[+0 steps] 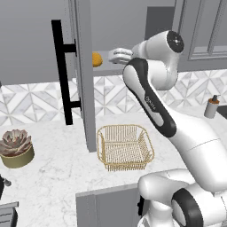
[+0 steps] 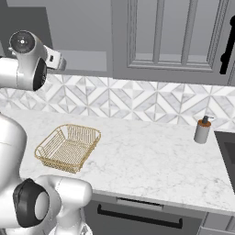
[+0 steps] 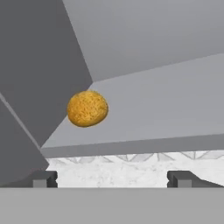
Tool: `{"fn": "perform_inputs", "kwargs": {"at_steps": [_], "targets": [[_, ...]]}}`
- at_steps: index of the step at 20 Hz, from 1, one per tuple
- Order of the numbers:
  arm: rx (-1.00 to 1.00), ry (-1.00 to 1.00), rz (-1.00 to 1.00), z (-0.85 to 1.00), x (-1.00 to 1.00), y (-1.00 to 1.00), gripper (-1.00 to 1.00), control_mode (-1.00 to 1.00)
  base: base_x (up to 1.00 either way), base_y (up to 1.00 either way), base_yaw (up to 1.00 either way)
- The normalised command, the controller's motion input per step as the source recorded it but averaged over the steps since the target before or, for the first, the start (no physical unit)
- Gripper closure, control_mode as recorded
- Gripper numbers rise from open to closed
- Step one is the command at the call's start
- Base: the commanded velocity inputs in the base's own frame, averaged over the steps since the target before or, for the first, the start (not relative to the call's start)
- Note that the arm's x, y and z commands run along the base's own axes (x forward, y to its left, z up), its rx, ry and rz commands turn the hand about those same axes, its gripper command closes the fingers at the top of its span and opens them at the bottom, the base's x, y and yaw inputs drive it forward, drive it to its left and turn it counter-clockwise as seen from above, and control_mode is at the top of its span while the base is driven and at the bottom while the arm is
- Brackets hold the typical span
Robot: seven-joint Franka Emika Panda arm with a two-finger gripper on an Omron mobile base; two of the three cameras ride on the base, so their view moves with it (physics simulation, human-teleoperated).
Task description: Open the cabinet, pick up the bread from the cabinet and place it in the basket. Then move the basket to the dining counter.
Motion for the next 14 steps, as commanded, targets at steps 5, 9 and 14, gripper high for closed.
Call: {"fn": "perform_inputs", "kwargs": {"at_steps": [5, 9, 14], "targets": [[0.00, 0.05, 0.00, -0.06, 0.60, 0.18, -1.00, -1.00, 0.00, 0.00, 0.00], [0.00, 0.00, 0.02, 0.00, 0.54, 0.37, -1.00, -1.00, 0.00, 0.00, 0.00], [0.00, 0.02, 0.01, 0.00, 0.48, 0.32, -1.00, -1.00, 0.00, 0.00, 0.00]]}}
